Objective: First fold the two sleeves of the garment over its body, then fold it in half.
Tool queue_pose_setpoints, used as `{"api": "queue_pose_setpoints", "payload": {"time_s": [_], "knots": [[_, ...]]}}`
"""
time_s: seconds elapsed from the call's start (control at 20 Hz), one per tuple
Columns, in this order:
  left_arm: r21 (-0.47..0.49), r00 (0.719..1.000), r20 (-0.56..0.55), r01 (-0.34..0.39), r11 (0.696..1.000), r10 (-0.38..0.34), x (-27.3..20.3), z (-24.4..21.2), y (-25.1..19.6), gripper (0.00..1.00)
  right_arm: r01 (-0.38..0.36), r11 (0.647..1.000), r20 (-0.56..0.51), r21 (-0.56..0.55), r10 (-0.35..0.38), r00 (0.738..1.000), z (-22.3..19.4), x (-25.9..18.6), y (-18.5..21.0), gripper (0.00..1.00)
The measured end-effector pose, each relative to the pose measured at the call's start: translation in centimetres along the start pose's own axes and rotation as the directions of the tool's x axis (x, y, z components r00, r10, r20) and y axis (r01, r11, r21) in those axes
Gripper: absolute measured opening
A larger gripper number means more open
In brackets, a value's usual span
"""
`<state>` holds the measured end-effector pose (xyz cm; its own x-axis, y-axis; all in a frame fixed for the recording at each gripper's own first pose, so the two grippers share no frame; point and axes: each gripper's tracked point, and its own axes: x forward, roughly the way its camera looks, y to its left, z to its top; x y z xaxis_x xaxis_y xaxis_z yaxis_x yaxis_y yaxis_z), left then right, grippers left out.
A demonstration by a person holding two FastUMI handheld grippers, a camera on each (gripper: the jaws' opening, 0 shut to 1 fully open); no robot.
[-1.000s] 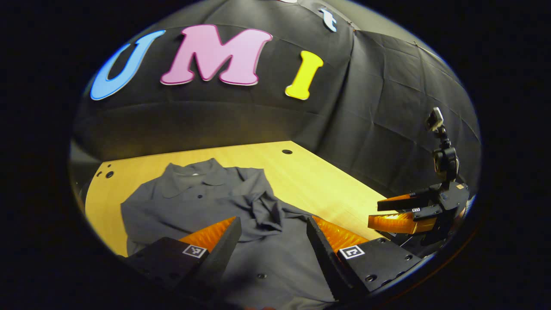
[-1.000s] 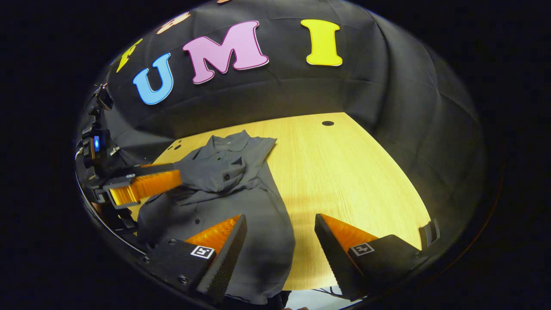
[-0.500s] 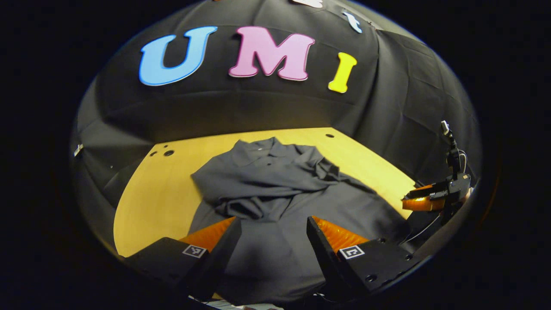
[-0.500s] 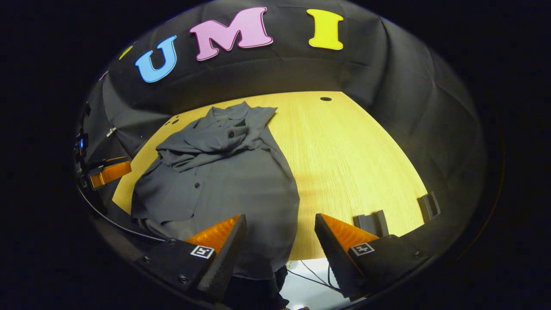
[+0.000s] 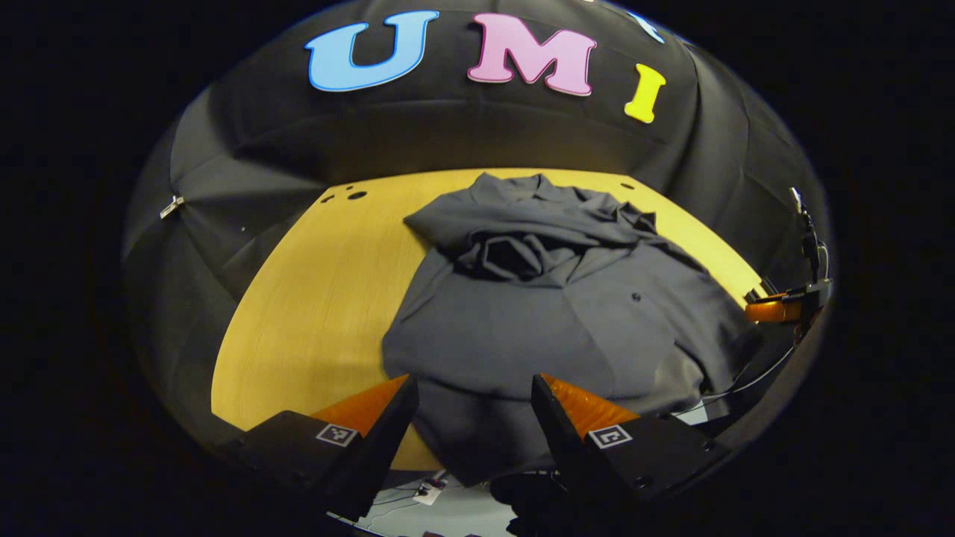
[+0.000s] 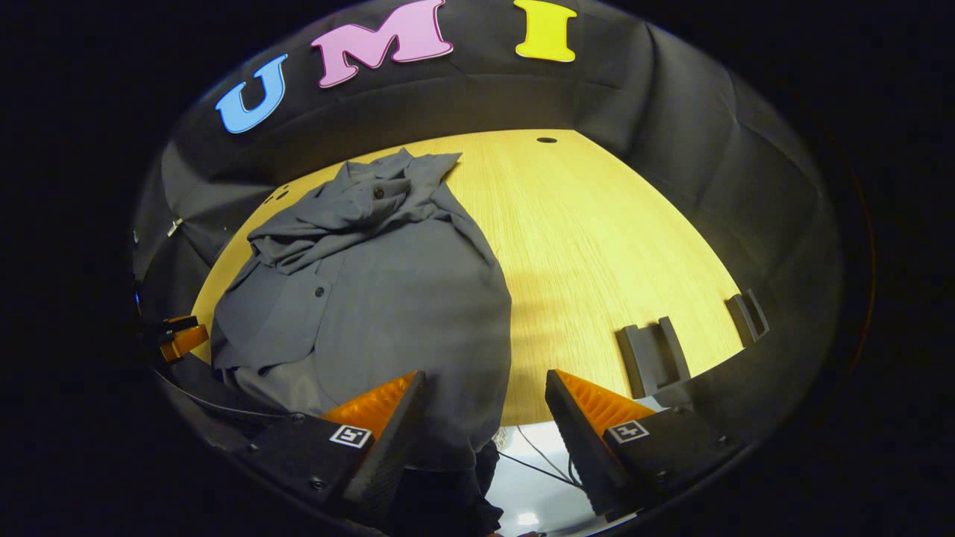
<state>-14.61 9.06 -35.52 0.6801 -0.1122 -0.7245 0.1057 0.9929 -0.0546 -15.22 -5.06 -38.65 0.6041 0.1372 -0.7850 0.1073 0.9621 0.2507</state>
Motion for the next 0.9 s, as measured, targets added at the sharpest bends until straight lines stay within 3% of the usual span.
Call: {"api": "queue_pose_setpoints", "payload": {"time_s": [0.35,0.4,0.45,0.7,0.75,0.8,0.85,0.9], "knots": [[-0.059,0.992,-0.125,-0.015,0.998,0.007,1.7,-3.6,0.2,0.96,-0.003,1.0,-0.055,-0.013,0.003,0.998,-2.1,1.6,1.2,0.99],[-0.054,0.99,-0.14,-0.022,0.998,0.015,1.9,-4.1,0.3,0.92,-0.004,1.0,-0.062,-0.024,0.003,0.998,-2.4,1.8,1.4,0.99],[-0.052,0.987,-0.157,-0.028,0.998,0.02,2.2,-4.4,0.3,0.96,-0.005,0.999,-0.075,-0.038,0.002,0.997,-2.7,2.0,1.7,0.99],[-0.042,0.987,-0.158,-0.043,0.998,0.036,2.4,-5.1,0.3,0.99,-0.007,0.992,-0.06,-0.126,0.0,0.998,-2.4,2.7,2.7,0.99],[-0.044,0.988,-0.153,-0.037,0.998,0.03,2.5,-5.1,0.1,0.99,-0.01,0.993,-0.047,-0.119,0.004,0.999,-2.4,3.0,3.1,0.84],[-0.03,0.989,-0.15,-0.015,0.999,0.01,2.9,-5.0,-0.5,0.95,-0.03,0.992,-0.041,-0.125,0.025,0.999,-2.1,2.9,3.8,0.82],[-0.002,0.989,-0.145,0.021,1.0,-0.021,3.1,-4.7,-1.3,0.77,-0.066,0.988,-0.037,-0.138,0.062,0.997,-1.8,3.2,4.7,0.68],[0.014,0.988,-0.148,0.056,0.998,-0.054,3.1,-4.5,-2.3,0.6,-0.1,0.986,-0.041,-0.132,0.095,0.995,-1.8,3.4,5.7,0.48]]}}
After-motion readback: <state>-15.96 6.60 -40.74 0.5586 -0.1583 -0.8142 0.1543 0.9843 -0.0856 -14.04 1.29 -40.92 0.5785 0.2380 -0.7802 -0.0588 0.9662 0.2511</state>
